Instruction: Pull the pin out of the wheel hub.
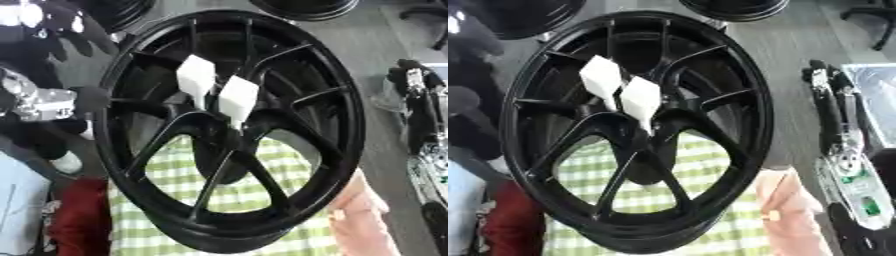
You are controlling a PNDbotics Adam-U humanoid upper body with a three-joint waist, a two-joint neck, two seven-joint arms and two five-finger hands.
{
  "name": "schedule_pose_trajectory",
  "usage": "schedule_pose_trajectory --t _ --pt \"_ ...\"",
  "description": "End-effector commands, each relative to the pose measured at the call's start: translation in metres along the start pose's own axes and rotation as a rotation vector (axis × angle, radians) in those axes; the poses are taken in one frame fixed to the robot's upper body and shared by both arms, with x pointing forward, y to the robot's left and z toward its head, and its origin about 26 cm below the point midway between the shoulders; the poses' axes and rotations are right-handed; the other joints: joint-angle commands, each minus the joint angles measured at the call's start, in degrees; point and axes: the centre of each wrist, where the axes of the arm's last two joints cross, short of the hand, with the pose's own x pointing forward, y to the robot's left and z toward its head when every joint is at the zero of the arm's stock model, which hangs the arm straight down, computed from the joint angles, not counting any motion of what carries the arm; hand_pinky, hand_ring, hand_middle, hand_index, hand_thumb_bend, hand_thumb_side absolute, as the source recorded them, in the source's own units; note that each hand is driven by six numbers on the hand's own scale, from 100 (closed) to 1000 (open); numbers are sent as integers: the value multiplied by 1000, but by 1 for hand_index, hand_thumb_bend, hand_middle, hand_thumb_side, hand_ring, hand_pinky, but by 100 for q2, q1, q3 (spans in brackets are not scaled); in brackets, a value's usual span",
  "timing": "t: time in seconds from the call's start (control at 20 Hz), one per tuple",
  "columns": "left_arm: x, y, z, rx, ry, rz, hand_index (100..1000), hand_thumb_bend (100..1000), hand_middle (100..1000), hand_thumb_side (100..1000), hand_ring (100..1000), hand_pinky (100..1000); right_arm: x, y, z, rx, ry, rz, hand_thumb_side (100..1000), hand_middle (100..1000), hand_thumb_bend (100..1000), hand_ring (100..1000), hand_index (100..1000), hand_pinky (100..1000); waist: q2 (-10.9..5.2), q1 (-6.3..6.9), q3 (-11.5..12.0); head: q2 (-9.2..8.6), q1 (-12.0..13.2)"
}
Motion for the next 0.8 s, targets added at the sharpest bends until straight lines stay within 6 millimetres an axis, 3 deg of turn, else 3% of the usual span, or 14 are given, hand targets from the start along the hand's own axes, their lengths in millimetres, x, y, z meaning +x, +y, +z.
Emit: schedule_pose_trajectory --t 0.05,0.2,0.65,0.8 --pt "7 5 2 25 9 -21 907 348 866 685 851 788 4 -1 -3 6 -18 12 720 684 100 816 778 945 -76 5 -2 30 -8" --pt "12 6 -1 43 8 -49 917 360 874 636 858 799 4 0 -3 8 -17 12 722 684 100 816 778 946 -71 14 -1 25 1" --pt "25 9 -10 128 13 -88 886 340 864 640 850 789 -1 3 -2 13 0 11 730 686 100 816 779 946 -56 40 -1 47 -10" --pt "28 13 -9 168 15 -94 902 365 893 598 860 803 -1 2 -2 13 -1 9 727 687 100 816 779 946 -72 40 -28 46 -7"
